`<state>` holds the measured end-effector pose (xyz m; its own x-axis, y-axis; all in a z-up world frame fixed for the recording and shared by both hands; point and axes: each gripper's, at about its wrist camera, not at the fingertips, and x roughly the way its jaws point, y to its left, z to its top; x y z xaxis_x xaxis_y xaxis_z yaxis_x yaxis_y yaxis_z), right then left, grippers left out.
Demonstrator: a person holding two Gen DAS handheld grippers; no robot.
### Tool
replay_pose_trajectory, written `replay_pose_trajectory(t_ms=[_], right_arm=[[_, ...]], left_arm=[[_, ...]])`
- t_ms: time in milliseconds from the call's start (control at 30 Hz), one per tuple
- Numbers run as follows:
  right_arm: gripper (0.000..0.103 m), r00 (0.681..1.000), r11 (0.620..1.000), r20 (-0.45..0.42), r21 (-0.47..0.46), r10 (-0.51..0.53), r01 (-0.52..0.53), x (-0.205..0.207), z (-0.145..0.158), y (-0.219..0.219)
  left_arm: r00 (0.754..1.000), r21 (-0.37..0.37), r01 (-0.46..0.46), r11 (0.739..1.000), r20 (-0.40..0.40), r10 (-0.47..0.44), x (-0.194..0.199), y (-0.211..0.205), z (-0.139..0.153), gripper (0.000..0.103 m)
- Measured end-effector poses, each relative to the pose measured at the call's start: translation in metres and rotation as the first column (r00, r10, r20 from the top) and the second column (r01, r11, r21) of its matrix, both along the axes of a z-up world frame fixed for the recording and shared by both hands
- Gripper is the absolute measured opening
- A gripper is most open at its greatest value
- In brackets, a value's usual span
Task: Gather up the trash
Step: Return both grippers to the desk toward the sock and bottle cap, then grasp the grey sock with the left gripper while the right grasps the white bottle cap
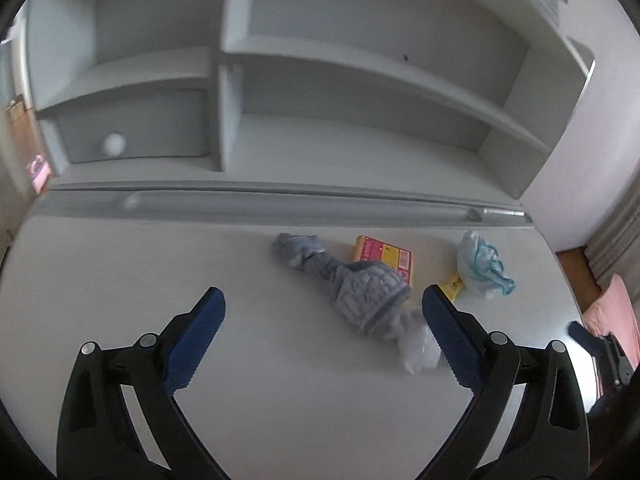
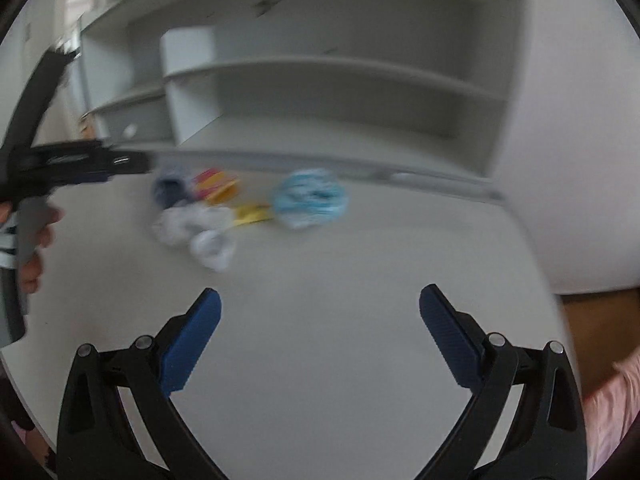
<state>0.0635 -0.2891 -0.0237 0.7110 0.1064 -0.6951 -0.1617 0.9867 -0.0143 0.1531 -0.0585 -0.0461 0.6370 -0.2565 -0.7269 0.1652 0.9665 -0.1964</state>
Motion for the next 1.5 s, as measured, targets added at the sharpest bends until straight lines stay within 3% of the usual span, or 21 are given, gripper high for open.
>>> replay_pose_trajectory(t_ms=[133,333,400,467,533,600,633,1000,1500], right_arm=[[0.096,0.994,0.995,-0.067,0.048,0.090,-0.087,0.026,-0.003,0.026],[0.096,0.984,0.989,-0.123,0.084,0.128,-0.118,0.068,-0.015,0.049],[0.082,0.982,0.989,-0.134,0.085,0.135,-0.124,0.072,-0.017,0.051],[0.068,0.976,0.987,-0.159,0.084,0.149,-0.137,0.073,-0.019,0.053],[0.056,0.975,0.986,-0.156,0.068,0.160,-0.151,0.077,-0.020,0.057],[0.037,0.974,0.986,-0.153,0.044,0.167,-0.163,0.076,-0.021,0.062],[0.030,0.974,0.986,-0.151,0.035,0.169,-0.165,0.074,-0.020,0.063],[0.030,0.987,0.992,-0.108,0.067,0.118,-0.111,0.055,-0.010,0.046],[0.030,0.995,0.995,-0.076,0.071,0.068,-0.063,0.016,0.002,0.022]], left_arm=[[0.998,-0.002,0.040,0.999,-0.045,-0.041,0.027,-0.014,-0.015,0.096],[0.995,0.031,0.075,0.997,-0.075,-0.072,0.052,-0.009,-0.042,0.096],[0.993,0.033,0.098,0.995,-0.063,-0.096,0.049,-0.004,-0.042,0.094],[0.991,0.050,0.134,0.990,-0.036,-0.133,0.045,-0.001,-0.043,0.083],[0.982,-0.029,0.184,0.982,-0.027,-0.185,0.041,0.006,-0.042,0.042],[0.978,-0.089,0.203,0.975,-0.031,-0.206,0.039,0.010,-0.040,0.019],[0.978,-0.073,0.202,0.977,-0.026,-0.205,0.036,0.009,-0.040,0.016],[0.982,-0.068,0.190,0.979,0.034,-0.188,-0.005,0.026,-0.005,0.015],[0.980,-0.032,0.191,0.981,0.056,-0.189,-0.038,0.013,0.011,0.015]])
